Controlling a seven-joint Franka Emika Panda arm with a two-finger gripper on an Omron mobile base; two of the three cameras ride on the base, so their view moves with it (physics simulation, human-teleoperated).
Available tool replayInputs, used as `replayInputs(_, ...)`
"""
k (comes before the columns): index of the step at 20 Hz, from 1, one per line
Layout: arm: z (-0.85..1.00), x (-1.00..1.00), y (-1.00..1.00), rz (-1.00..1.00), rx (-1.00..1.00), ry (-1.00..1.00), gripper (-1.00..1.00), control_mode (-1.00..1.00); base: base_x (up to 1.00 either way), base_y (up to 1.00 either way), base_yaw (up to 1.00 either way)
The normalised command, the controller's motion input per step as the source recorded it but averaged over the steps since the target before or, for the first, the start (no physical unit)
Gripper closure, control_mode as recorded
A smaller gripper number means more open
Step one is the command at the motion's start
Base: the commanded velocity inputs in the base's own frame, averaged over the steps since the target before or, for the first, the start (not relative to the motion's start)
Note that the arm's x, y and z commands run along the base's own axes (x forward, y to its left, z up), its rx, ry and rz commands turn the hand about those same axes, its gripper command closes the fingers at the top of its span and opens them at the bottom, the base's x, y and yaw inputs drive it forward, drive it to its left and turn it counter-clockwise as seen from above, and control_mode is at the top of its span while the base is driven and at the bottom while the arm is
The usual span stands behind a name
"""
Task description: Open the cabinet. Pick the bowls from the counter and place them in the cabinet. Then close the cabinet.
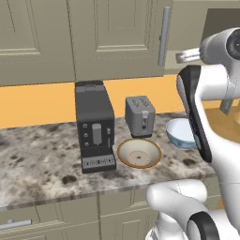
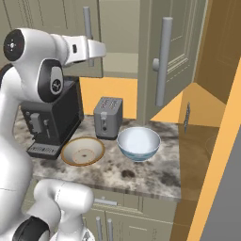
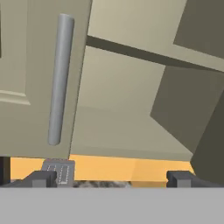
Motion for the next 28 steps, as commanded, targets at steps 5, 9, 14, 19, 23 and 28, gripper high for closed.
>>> replayInputs(5,0.02,0.0,0.27,0.06,0.04,0.08,-1.0,-1.0,0.0,0.0,0.0)
replayInputs(9,0.0,0.0,0.28,0.06,0.02,0.06,-1.0,-1.0,0.0,0.0,0.0)
replayInputs(14,0.0,0.07,0.25,0.06,0.05,0.05,-1.0,-1.0,0.0,0.0,0.0)
replayInputs(19,0.0,0.39,0.21,0.04,0.05,-0.01,-1.0,-1.0,0.0,0.0,0.0)
replayInputs(23,0.0,0.47,0.16,0.02,0.07,-0.03,-1.0,-1.0,0.0,0.0,0.0)
replayInputs(28,0.0,0.48,0.01,0.02,0.07,0.0,-1.0,-1.0,0.0,0.0,0.0)
